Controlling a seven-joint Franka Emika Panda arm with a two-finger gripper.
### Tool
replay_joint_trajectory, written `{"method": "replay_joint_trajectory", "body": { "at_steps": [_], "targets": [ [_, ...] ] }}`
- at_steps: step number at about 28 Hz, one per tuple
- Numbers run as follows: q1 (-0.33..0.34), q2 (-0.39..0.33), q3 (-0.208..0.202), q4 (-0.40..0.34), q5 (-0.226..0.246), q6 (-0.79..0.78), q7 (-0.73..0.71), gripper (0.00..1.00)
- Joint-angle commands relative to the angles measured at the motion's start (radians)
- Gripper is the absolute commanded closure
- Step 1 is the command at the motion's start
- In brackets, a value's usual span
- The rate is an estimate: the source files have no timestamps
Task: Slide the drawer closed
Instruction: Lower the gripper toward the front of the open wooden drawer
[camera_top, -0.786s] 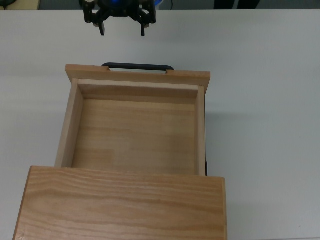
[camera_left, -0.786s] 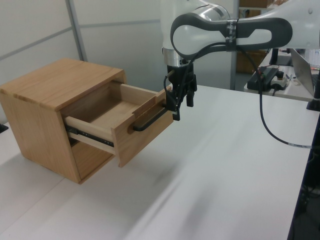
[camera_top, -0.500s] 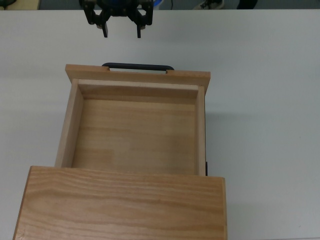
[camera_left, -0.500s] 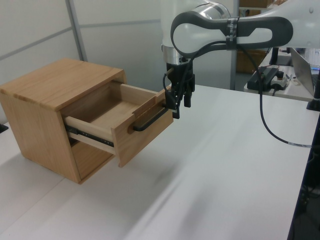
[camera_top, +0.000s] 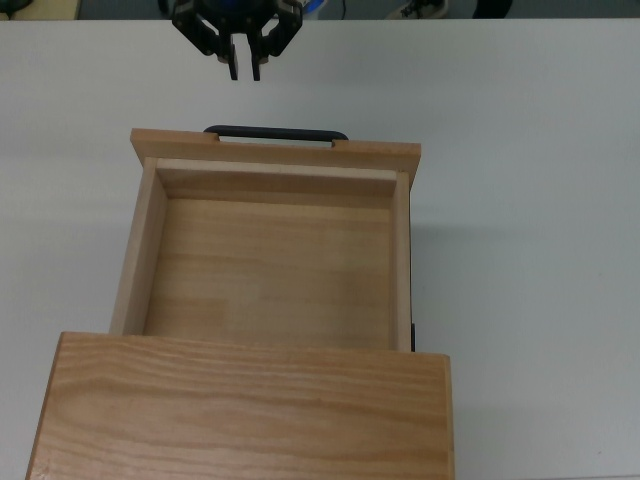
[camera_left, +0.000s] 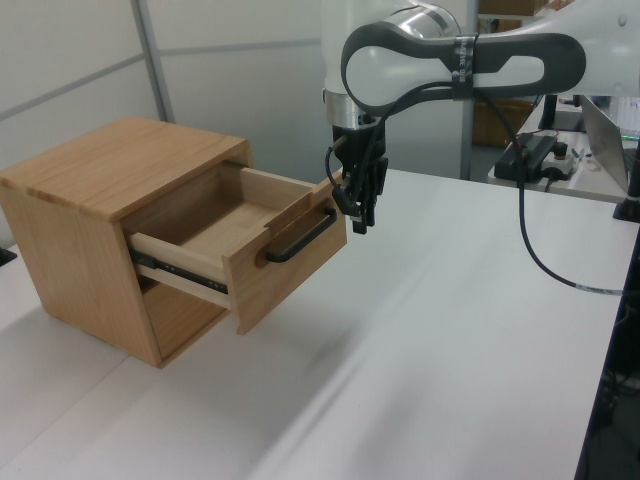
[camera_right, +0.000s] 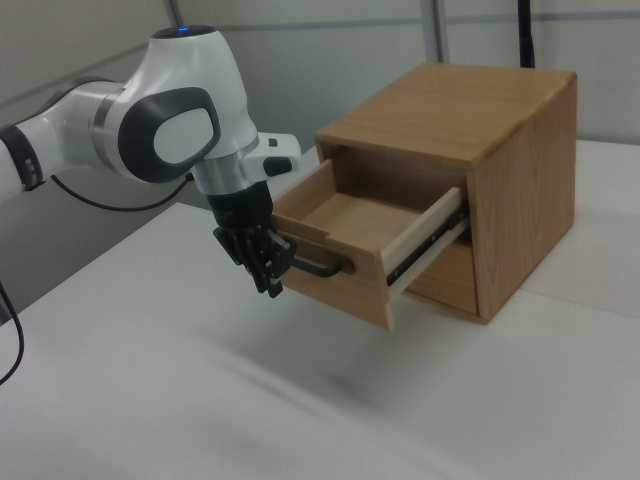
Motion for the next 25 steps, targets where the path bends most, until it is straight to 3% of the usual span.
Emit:
{"method": "replay_joint_trajectory", "body": {
  "at_steps": [1,16,25],
  "targets": [
    [0.013,0.024,-0.005,0.001,0.006,0.025,-0.012,1.00],
    [0.022,0.154,-0.004,0.067,0.003,0.078,0.002,1.00],
    [0.021,0.202,-0.004,0.079,-0.005,0.225,0.083,1.00]
  ]
}}
